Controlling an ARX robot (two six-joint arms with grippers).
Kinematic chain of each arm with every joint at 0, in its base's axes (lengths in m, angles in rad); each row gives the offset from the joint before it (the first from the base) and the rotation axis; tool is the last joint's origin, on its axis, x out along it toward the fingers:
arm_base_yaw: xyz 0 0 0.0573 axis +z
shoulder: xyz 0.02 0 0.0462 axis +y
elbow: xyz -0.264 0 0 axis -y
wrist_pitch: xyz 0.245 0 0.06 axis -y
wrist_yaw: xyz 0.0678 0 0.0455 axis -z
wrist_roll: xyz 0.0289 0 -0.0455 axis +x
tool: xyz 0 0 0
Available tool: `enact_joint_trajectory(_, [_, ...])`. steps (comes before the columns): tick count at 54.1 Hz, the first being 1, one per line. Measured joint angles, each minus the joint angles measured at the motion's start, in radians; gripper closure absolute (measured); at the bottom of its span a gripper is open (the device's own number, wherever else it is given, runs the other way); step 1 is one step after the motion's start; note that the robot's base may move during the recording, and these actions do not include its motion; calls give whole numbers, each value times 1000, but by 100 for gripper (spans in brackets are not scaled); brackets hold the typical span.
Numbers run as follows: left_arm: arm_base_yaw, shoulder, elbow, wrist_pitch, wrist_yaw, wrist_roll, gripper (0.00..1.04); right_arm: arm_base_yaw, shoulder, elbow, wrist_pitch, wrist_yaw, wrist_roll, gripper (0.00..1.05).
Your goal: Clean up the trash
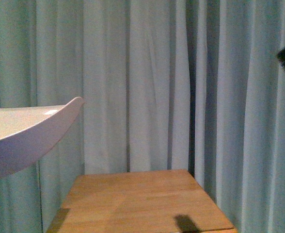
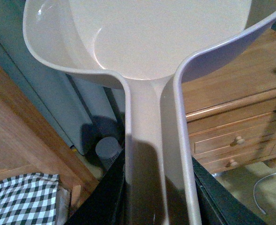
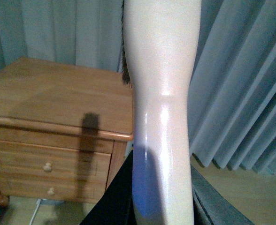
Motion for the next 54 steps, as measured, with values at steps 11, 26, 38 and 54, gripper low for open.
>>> enact_joint_trajectory(11, [0,0,0,0,0,0,77,0,0,0,0,1,0,85])
enact_joint_trajectory(26, [-2,0,-1,0,-3,-1,77,0,0,0,0,4,3,85])
enact_joint_trajectory(38, [0,0,-2,0,-4,-3,77,0,2,-1,0,1,3,85])
enact_joint_trajectory(54, [0,0,-3,0,-1,-3,77,0,2,-1,0,1,3,85])
